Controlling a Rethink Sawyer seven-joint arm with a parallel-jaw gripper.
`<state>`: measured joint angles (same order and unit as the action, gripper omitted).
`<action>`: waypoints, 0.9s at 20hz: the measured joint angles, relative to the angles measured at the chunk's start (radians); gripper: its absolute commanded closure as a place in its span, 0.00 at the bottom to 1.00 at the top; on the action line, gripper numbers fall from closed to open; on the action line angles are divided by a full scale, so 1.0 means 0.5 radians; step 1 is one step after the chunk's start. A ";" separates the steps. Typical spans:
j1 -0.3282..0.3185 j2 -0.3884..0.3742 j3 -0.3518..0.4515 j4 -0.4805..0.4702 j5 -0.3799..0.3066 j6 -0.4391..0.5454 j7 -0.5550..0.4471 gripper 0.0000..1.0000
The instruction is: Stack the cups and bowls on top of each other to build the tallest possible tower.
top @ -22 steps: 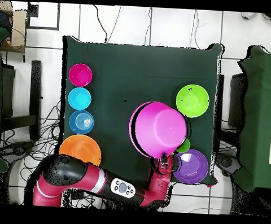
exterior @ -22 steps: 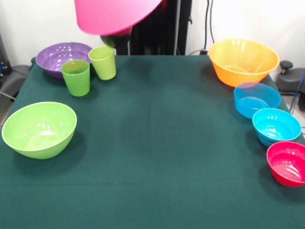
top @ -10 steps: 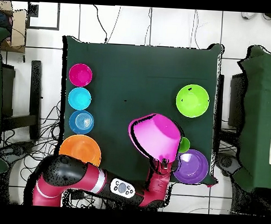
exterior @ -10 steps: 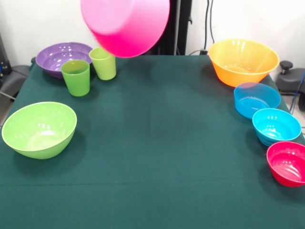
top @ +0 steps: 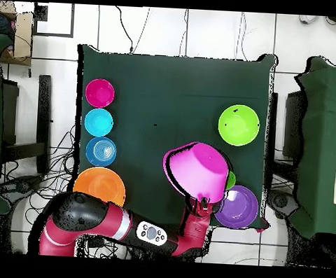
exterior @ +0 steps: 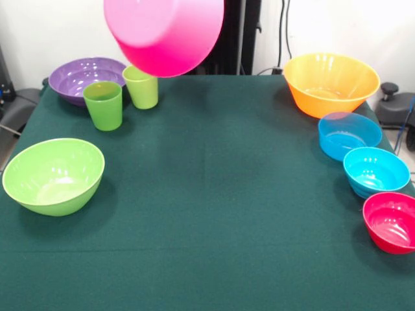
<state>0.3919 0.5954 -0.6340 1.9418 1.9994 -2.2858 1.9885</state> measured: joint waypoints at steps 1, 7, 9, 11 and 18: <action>0.000 -0.005 0.003 0.000 0.000 0.000 0.000 0.00; 0.000 -0.014 0.012 0.000 0.000 0.000 0.000 0.00; 0.000 -0.014 0.012 0.001 -0.002 0.000 0.000 0.00; 0.002 -0.017 0.012 0.006 -0.039 0.000 0.000 0.00; 0.003 -0.021 0.013 0.016 -0.100 0.000 0.000 0.00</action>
<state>0.3934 0.5851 -0.6275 1.9501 1.9495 -2.2856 1.9885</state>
